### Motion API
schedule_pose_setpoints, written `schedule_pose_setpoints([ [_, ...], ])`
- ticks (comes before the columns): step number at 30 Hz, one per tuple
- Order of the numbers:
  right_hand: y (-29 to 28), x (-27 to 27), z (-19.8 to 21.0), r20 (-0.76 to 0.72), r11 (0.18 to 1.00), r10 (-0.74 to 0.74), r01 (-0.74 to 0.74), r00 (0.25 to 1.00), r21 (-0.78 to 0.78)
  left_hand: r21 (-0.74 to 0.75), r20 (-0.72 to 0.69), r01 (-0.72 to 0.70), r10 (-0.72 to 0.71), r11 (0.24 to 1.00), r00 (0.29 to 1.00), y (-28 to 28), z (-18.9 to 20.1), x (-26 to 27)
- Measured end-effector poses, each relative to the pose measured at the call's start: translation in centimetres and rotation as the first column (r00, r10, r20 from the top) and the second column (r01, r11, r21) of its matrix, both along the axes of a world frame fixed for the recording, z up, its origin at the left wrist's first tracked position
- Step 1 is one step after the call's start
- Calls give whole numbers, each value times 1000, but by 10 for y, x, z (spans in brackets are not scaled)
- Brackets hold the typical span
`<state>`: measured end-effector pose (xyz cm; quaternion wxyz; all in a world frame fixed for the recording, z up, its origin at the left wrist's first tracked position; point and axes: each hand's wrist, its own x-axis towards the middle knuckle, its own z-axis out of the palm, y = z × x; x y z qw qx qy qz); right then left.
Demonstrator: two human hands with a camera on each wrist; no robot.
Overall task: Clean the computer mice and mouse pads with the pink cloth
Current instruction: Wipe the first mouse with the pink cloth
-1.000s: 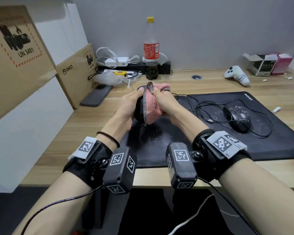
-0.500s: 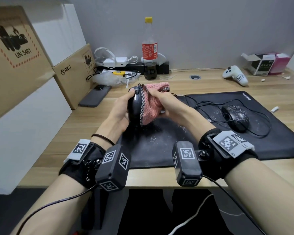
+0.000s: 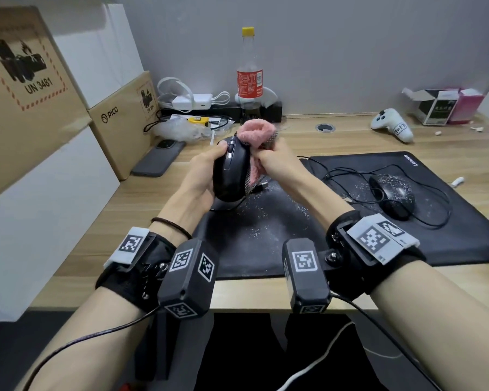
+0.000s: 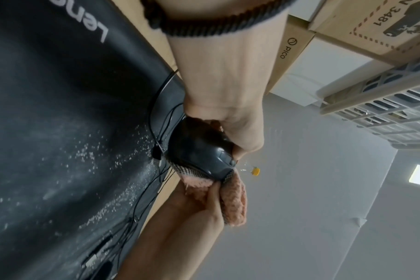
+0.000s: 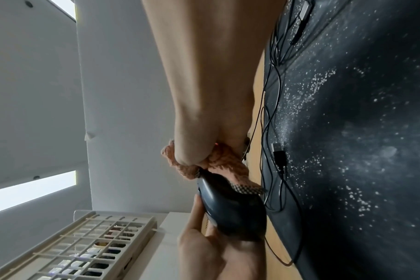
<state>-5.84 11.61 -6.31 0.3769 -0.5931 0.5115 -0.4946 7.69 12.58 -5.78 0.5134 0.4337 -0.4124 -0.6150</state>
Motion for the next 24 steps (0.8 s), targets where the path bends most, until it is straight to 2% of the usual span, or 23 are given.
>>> schedule_pose_setpoints([
  [5,9,-2,-5,-145,995,-80,71,986,-69,63,-63,-80,84,995,995,-4,1,-6],
  [11,12,-4,-2,-177,996,-79,70,981,-56,143,-118,-76,93,987,989,-3,1,-12],
  [14,6,-6,-1,-37,990,-143,142,989,-20,152,-122,-78,97,985,988,-3,6,-9],
  [17,2,-10,0,125,964,-264,259,957,54,144,-139,-76,96,987,986,-3,12,-7],
  [19,3,-8,1,105,981,-192,192,976,13,134,-145,-82,101,988,984,-3,12,-6],
  [21,10,1,3,1,996,-75,75,997,-46,124,-181,-59,81,990,980,-2,13,-8],
  [24,11,5,-1,-88,997,-43,37,995,-67,115,-223,-87,111,990,968,-2,14,-9],
])
